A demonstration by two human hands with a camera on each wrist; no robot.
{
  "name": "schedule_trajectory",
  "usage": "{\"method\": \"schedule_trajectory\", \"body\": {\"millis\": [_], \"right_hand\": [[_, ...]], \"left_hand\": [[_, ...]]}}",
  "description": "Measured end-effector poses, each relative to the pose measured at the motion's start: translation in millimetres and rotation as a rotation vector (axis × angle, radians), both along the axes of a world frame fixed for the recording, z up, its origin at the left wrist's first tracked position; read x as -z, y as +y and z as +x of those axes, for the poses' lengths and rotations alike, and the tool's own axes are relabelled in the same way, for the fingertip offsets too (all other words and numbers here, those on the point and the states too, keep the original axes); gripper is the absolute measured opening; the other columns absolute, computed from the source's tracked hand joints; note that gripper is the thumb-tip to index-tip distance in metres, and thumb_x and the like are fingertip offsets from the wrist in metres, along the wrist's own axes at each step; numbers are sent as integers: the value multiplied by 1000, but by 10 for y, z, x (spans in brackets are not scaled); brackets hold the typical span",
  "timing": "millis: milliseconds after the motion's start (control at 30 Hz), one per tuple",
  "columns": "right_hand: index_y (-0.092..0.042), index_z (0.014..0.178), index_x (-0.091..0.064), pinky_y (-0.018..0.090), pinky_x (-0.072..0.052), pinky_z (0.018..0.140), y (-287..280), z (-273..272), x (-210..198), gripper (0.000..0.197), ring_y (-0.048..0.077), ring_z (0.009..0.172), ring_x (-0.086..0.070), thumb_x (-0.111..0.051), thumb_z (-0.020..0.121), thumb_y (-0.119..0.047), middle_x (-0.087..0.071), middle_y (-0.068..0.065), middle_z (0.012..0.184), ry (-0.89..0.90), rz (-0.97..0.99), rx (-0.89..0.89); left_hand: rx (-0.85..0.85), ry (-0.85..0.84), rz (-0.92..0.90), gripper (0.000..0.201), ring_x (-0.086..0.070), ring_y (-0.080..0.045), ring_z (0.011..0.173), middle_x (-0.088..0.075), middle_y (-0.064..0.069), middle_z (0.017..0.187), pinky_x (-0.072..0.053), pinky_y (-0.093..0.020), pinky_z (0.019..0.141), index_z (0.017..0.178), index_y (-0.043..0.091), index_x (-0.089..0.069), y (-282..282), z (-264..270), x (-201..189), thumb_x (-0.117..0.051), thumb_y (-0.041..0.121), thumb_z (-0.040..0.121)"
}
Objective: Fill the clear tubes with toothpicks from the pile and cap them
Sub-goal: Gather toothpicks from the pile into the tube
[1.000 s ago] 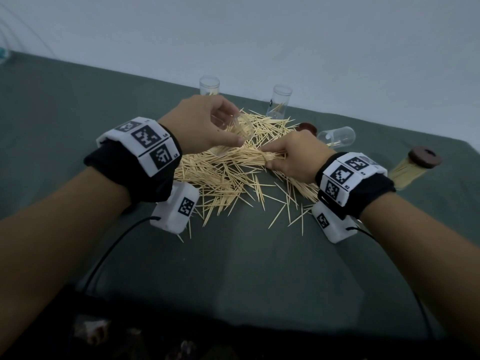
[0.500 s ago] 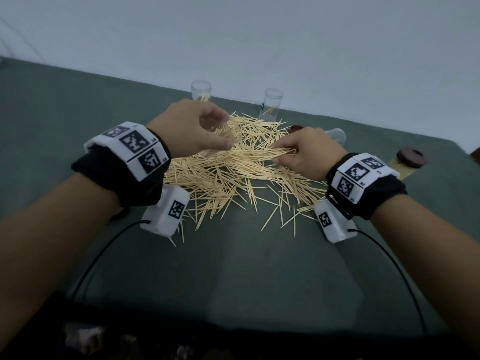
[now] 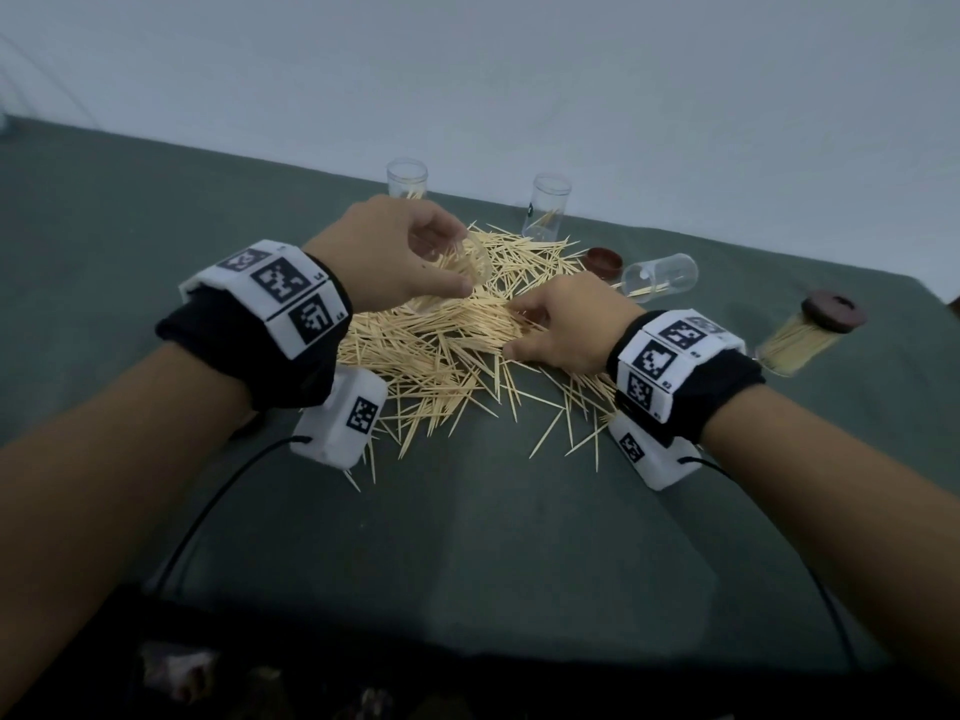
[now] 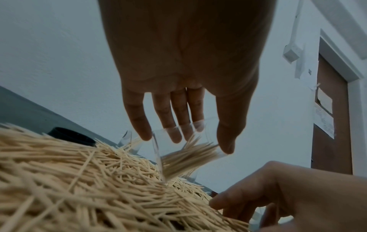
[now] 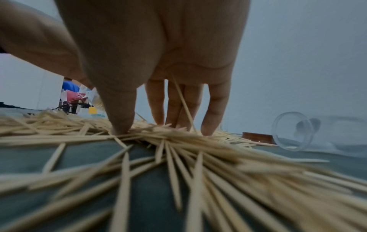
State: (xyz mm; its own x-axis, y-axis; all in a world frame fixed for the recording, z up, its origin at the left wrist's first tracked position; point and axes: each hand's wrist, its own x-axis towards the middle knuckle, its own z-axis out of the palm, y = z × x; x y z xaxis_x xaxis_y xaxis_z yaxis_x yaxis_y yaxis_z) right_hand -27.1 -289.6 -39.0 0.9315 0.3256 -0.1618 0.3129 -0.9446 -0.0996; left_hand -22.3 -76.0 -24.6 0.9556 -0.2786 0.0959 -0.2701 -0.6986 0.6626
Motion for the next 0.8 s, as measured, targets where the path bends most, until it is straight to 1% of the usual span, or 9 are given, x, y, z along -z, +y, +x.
{"method": "schedule_trajectory", "body": {"millis": [200, 300, 433, 500, 600, 633, 700, 767, 800], "right_hand": [[-25, 132, -59, 33, -45, 100, 143, 66, -6, 52, 21, 115, -57, -70, 84, -44, -64, 0, 125, -27, -35, -23], [-26, 130, -60, 33, -46, 98, 181, 75, -21, 45, 22, 111, -59, -68, 87, -36, -67, 3, 117, -40, -53, -45], [-23, 124, -66, 33, -48, 95, 129, 68, -21, 35, 22, 105, -61, -65, 90, -32, -70, 4, 109, -48, -31, -55], [-19, 118, -69, 29, -48, 94, 72, 58, -22, 30, 20, 103, -63, -64, 91, -31, -72, 3, 107, -53, 11, -57], [-22, 122, -68, 16, -39, 84, -40, 35, -44, 31, 6, 92, -58, -64, 92, -29, -70, -4, 115, -51, 91, -20], [-22, 122, -67, 15, -38, 81, -76, 32, -46, 31, 4, 89, -56, -65, 92, -28, -70, -5, 115, -52, 113, -8], [-22, 119, -69, 16, -39, 81, -147, 37, -44, 29, 5, 90, -57, -66, 91, -27, -69, -7, 116, -54, 147, 10], [-23, 114, -72, 18, -43, 78, -217, 34, -53, 25, 6, 86, -58, -67, 90, -28, -69, -9, 114, -52, 174, 32], [-24, 112, -73, 18, -45, 74, -254, 30, -63, 23, 6, 81, -59, -67, 90, -29, -70, -9, 111, -53, 190, 47]], "left_hand": [[-3, 5, -11, 57, -61, -1, 102, -65, 15, 105, -40, -8, 82, 123, 25, -62, 6, 12, 2, -82, 42, 72], [-6, -1, 0, 57, -61, -2, 102, -66, 13, 107, -39, -7, 81, 123, 25, -62, 8, 10, -3, -81, 41, 73], [-14, -7, 8, 56, -61, -3, 103, -65, 13, 107, -40, -11, 84, 123, 26, -62, 18, 1, -24, -81, 43, 72], [-15, -9, 9, 56, -61, -3, 104, -65, 13, 108, -40, -13, 86, 123, 27, -62, 23, -4, -34, -81, 44, 72], [-10, -8, 19, 57, -61, -4, 105, -65, 12, 109, -40, -11, 84, 124, 26, -62, 24, -10, -42, -80, 44, 73], [-9, -7, 24, 57, -60, -4, 105, -65, 12, 109, -39, -10, 83, 124, 26, -61, 23, -12, -41, -80, 43, 73], [-8, -10, 35, 57, -60, -5, 105, -64, 12, 109, -38, -9, 82, 125, 26, -61, 21, -17, -43, -80, 43, 74], [-8, -9, 43, 57, -60, -5, 106, -64, 12, 111, -41, -14, 88, 125, 26, -61, 18, -21, -43, -80, 42, 74], [-8, -8, 48, 58, -59, -5, 107, -64, 11, 112, -42, -18, 92, 126, 26, -60, 18, -25, -43, -80, 41, 74]]}}
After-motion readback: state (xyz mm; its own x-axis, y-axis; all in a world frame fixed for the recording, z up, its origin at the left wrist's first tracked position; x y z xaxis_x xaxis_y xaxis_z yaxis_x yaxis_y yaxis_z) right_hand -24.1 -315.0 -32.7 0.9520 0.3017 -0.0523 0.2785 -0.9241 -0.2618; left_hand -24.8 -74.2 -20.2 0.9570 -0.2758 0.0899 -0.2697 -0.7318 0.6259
